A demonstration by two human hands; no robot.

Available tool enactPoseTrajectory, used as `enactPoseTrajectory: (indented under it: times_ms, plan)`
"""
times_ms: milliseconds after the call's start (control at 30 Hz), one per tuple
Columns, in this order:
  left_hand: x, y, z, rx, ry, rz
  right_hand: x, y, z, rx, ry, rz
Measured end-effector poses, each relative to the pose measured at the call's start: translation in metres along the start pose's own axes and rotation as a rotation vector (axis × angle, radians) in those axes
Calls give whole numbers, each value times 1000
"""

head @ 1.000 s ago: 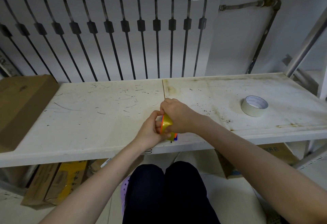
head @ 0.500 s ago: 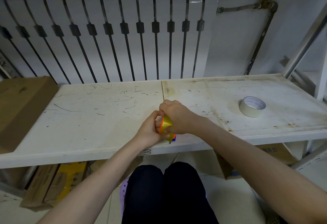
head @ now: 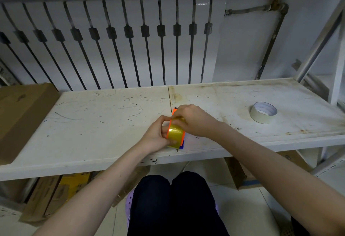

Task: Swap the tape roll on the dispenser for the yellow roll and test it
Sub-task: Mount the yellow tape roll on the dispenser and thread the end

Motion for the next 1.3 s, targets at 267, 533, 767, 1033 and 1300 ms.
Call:
enactPoseTrajectory:
  times_ms: [267, 533, 767, 1033, 1300]
  plan:
    - [-1, 0, 2, 100, -17, 28, -11, 12, 7, -45, 55, 8]
    - [0, 4, 0, 19, -7, -65, -7, -1, 16, -45, 91, -116]
    - [7, 17, 8, -174, 45, -26, -14, -5, 9, -98, 117, -131]
    - [7, 21, 17, -198, 50, -5, -13, 3, -4, -93, 139, -92]
    - [-1, 26, 13, -296, 38, 72, -20, 11, -4, -90, 96, -30]
Point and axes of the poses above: each hand's wrist, its own z-axis towards the middle knuckle, its own y-axis out of the back of the hand, x = y × z, the point moved 10 cm from there along z, towards the middle knuckle, and after that the axes turned 2 degrees about -z, right-handed, at the moved point
